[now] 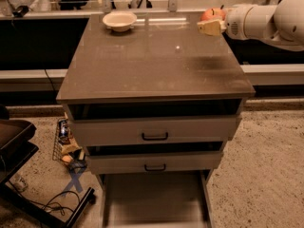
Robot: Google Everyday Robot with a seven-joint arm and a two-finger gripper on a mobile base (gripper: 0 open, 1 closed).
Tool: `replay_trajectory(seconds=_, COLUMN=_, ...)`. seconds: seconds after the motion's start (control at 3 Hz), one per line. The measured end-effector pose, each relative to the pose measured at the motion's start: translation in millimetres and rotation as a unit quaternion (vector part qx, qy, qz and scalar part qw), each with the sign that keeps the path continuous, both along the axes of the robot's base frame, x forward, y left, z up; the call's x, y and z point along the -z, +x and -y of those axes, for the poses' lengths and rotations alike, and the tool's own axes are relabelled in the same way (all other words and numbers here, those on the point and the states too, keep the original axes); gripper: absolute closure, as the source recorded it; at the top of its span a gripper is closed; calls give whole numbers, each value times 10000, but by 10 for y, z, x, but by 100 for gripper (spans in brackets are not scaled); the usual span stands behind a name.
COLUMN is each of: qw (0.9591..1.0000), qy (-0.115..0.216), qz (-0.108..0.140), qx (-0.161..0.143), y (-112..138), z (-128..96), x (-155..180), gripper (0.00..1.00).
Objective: Place apple into bottom drawer
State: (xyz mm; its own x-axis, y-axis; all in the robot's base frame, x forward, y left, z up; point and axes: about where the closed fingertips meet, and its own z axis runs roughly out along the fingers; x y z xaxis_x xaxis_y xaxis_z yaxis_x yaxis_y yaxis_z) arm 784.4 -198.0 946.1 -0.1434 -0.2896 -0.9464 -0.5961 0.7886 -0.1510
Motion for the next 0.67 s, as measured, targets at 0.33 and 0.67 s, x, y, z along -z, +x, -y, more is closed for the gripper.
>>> replay_trajectory(seconds=0.33, qw=9999, qy=19, qz=110, qx=26, y=-897, z=249, x=-100, gripper=100)
replay_trajectory(seconds=0.67, qw=9999, qy=93, qz=116, qx=-25, y=-1463, z=401, x=158, gripper=100)
